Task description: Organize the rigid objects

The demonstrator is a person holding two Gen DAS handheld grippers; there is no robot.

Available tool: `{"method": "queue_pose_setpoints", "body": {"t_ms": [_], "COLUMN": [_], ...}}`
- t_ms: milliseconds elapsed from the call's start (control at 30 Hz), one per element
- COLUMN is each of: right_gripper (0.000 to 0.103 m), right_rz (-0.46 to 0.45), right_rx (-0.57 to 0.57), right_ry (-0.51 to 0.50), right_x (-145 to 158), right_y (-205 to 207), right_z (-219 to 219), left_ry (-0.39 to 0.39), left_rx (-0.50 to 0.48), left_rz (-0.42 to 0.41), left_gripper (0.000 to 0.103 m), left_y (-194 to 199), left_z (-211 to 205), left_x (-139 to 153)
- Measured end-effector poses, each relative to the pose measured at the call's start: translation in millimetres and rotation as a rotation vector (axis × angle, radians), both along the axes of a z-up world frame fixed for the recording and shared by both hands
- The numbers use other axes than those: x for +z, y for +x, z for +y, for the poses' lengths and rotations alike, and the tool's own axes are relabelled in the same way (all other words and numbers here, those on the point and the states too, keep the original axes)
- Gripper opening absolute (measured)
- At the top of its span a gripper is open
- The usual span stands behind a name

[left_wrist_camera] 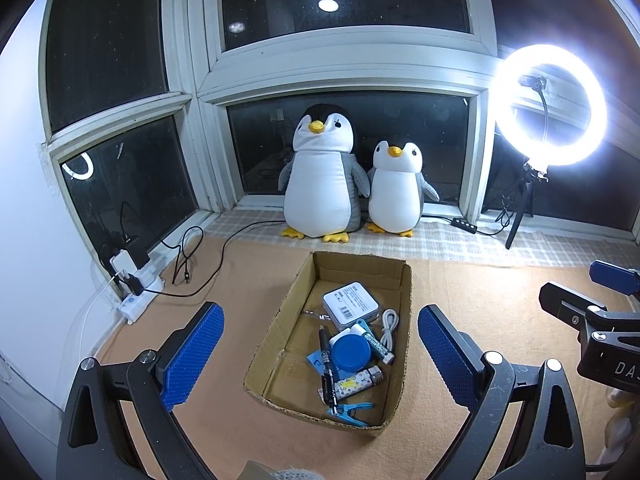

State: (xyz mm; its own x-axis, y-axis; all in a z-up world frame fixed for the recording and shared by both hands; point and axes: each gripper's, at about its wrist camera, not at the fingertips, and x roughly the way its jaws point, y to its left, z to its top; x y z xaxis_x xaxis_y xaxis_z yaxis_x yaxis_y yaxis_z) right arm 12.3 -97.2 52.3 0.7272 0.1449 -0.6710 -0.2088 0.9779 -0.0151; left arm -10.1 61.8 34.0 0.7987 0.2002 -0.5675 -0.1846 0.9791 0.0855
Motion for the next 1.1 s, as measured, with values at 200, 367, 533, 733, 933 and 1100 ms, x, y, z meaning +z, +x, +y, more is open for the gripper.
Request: {"method": "queue_pose_setpoints", "body": {"t_ms": [200, 367, 533, 733, 933, 1100], "right_gripper": [0.087, 0.087, 0.087, 0.087, 0.087, 0.087], "right_rz": [0.001, 0.001, 0.001, 0.002, 0.003, 0.004], "right_rx": [0.0, 0.001, 0.0, 0.001, 0.001, 0.002], "right_ry": [0.0, -0.001, 0.0, -0.002, -0.002, -0.001], "right_x": [-0.8, -0.6, -0.2, -0.5, -0.3, 0.1], "right_y": [-0.6, -0.1, 0.1, 0.3, 0.7, 1.4], "right_z": [0.5, 0.3, 0.3, -0.1, -0.6, -1.1], "left_ry": [-0.001, -0.002, -0.002, -0.002, -0.006, -0.009], "left_rx": [0.0, -0.001, 0.0, -0.002, -0.002, -0.003], "left_rz": [-0.001, -0.001, -0.001, -0.001, 0.0, 0.003], "left_gripper": [0.099, 0.099, 0.099, 0.099, 0.099, 0.099], "left_y": [-1.0, -0.5, -0.7, -0.4, 0.7, 2.3], "left_z": [-0.1, 0.6, -0.1, -1.0, -1.1, -1.9], "left_x": [0.1, 0.6, 0.0, 0.4, 0.2, -0.2]}}
